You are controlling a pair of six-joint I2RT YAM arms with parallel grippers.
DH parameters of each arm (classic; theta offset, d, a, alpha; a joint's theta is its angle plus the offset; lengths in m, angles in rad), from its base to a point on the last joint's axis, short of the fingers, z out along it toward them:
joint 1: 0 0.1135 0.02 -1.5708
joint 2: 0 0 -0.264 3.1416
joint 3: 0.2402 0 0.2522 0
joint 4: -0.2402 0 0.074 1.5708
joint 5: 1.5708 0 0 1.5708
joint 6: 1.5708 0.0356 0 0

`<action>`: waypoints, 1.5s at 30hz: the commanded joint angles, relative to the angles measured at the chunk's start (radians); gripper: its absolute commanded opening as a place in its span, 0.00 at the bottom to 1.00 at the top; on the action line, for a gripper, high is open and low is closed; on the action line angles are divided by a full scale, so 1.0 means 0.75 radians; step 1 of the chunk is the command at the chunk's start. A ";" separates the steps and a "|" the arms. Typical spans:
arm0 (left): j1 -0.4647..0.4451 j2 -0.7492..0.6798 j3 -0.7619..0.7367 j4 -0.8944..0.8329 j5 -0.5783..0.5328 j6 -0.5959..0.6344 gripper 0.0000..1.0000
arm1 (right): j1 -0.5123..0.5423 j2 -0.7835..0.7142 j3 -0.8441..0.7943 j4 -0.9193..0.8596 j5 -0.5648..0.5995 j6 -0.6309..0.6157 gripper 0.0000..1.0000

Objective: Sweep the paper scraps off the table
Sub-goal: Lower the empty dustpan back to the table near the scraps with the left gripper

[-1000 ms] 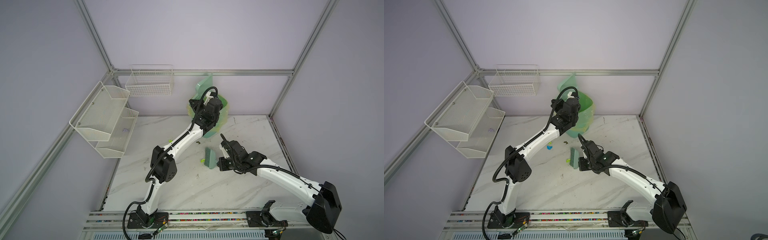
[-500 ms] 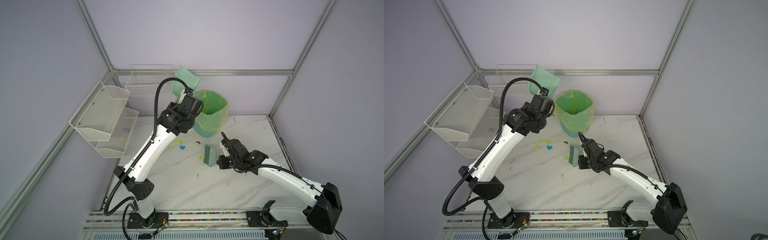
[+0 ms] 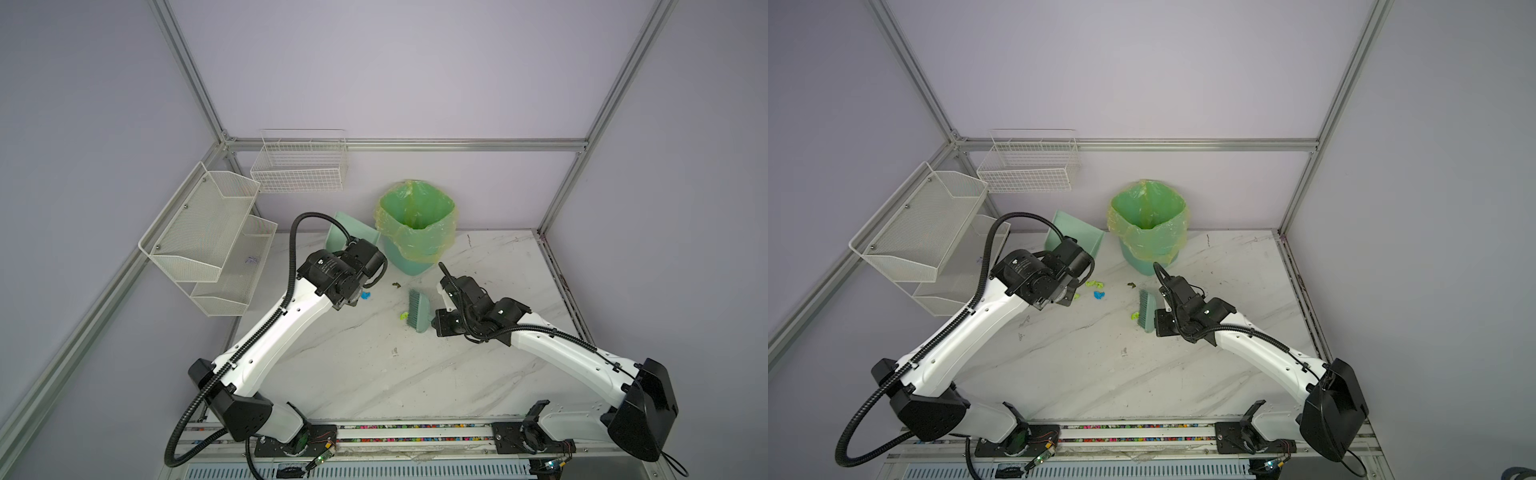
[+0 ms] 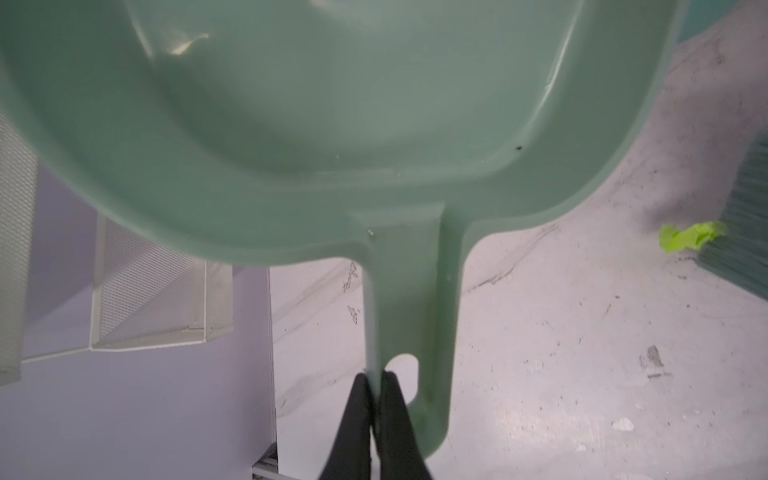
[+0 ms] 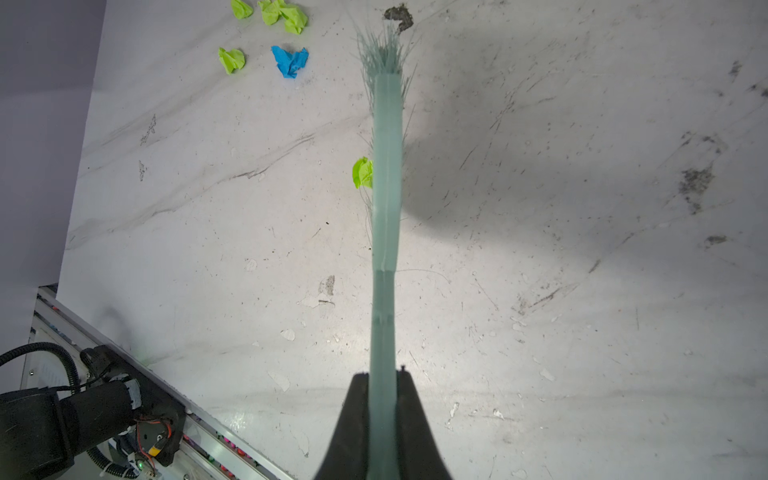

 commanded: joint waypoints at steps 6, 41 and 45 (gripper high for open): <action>-0.030 -0.220 -0.431 -0.033 0.484 -0.196 0.00 | -0.007 0.063 0.048 -0.004 0.006 -0.031 0.00; -0.177 0.188 -0.754 0.537 0.742 -0.234 0.00 | -0.007 0.004 -0.019 0.019 -0.098 0.029 0.00; -0.172 0.217 -0.753 0.533 0.710 -0.241 0.00 | -0.008 -0.032 -0.049 0.008 -0.110 0.032 0.00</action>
